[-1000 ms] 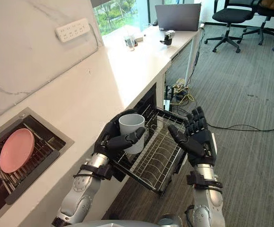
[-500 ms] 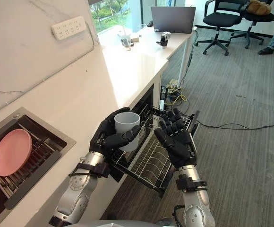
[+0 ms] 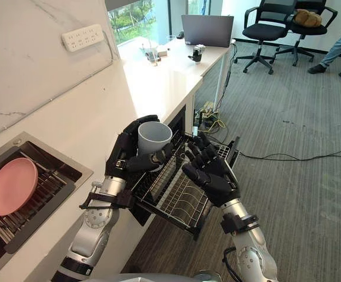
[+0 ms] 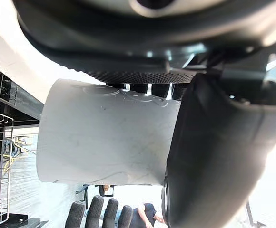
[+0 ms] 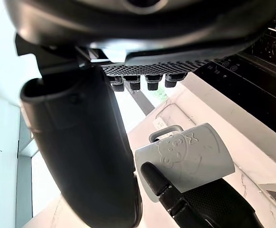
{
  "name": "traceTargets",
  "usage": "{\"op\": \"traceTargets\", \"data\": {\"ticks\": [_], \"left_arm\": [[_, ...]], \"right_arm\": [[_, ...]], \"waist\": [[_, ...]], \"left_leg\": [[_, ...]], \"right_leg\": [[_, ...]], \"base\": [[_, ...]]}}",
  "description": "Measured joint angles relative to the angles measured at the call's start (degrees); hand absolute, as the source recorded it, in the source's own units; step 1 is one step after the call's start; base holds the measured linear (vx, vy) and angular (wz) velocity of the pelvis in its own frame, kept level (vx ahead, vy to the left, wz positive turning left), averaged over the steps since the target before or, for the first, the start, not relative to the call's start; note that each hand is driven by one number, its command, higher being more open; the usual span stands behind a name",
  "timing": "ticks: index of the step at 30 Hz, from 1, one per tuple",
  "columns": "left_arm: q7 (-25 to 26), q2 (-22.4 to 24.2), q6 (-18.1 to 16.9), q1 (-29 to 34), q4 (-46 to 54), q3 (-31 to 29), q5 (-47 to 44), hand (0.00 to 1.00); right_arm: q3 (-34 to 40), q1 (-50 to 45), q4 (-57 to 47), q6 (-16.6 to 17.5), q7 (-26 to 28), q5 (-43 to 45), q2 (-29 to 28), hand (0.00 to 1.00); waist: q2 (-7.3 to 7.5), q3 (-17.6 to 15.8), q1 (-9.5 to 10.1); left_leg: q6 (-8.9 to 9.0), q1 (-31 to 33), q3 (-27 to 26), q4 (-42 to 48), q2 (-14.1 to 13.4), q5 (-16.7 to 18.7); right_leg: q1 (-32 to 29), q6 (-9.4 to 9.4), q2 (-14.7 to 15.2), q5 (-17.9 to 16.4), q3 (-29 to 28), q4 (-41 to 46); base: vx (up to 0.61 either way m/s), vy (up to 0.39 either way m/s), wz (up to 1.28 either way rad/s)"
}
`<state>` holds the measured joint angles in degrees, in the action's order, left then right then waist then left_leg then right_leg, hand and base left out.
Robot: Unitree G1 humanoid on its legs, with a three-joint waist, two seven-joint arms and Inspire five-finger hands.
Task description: Walk over to the sink, pick up the cup, carry it to the dishwasher, place the cup inside the dishwasher, then close the dishwasher door
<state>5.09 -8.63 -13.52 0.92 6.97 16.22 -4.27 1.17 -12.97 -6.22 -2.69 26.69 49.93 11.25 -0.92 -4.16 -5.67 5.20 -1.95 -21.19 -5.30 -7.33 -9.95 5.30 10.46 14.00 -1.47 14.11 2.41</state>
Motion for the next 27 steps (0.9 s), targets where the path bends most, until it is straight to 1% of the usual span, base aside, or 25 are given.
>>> {"op": "traceTargets", "data": {"ticks": [3, 5, 9, 15, 22, 27], "left_arm": [[0.0, -0.5, 0.0, 0.0, 0.0, 0.0, 0.8, 0.00], [0.0, -1.2, 0.0, -0.2, 0.0, 0.2, 2.3, 0.00], [1.0, -2.5, 0.0, -0.6, 0.0, 1.4, 4.6, 0.00], [1.4, -2.8, 0.0, -0.6, 0.0, 3.5, 7.7, 0.00], [1.5, -4.7, 0.0, -0.6, -0.1, 5.6, 10.0, 0.00], [2.1, -5.5, 0.1, -0.9, -0.1, 6.6, 11.2, 0.00]], "right_arm": [[-0.5, 1.0, 0.0, -0.8, -1.1, 0.7, 0.0, 1.00], [-0.9, 1.5, -0.3, -1.2, -2.2, 0.8, -0.1, 1.00], [-2.0, 1.6, -1.4, -1.3, -3.4, 2.3, -0.2, 1.00], [-4.2, 2.4, -1.5, -1.6, -4.0, 2.8, 0.2, 1.00], [-7.0, 3.5, -1.5, -2.3, -4.7, 2.6, 2.2, 1.00], [-8.6, 3.6, -1.5, -2.3, -6.9, -0.8, 3.3, 1.00]], "waist": [[0.24, 0.2, 0.00], [0.89, 0.6, 0.06], [1.47, 0.9, 0.06], [1.52, 1.0, 0.11], [1.62, 1.0, 0.22], [2.06, 1.3, 0.23]], "left_leg": [[0.06, 0.3, 0.0, 0.0, -0.3, -0.2], [0.03, 0.6, 0.0, 0.3, -0.4, -0.5], [0.02, 0.6, 0.1, 0.3, -0.4, -0.5], [-0.09, 0.5, 0.1, 0.1, -0.4, -0.6], [-0.10, 0.5, 0.2, 0.2, -0.4, -0.7], [-0.09, 0.6, 0.2, 0.2, -0.4, -0.7]], "right_leg": [[0.0, -0.21, -0.4, 0.5, 0.0, -0.6], [0.0, -0.29, -0.6, 0.9, 0.0, -1.2], [0.1, -0.28, -0.6, 0.9, 0.0, -1.3], [0.1, -0.32, -0.6, 1.0, 0.0, -1.4], [0.1, -0.32, -0.6, 1.1, 0.0, -1.4], [0.1, -0.31, -0.6, 1.1, 0.0, -1.4]], "base": [[0.00, 0.000, 0.00], [0.00, 0.000, 0.00], [-0.01, 0.000, 0.00], [-0.04, 0.004, 0.00], [-0.01, 0.000, 0.00], [-0.01, 0.000, 0.00]]}}
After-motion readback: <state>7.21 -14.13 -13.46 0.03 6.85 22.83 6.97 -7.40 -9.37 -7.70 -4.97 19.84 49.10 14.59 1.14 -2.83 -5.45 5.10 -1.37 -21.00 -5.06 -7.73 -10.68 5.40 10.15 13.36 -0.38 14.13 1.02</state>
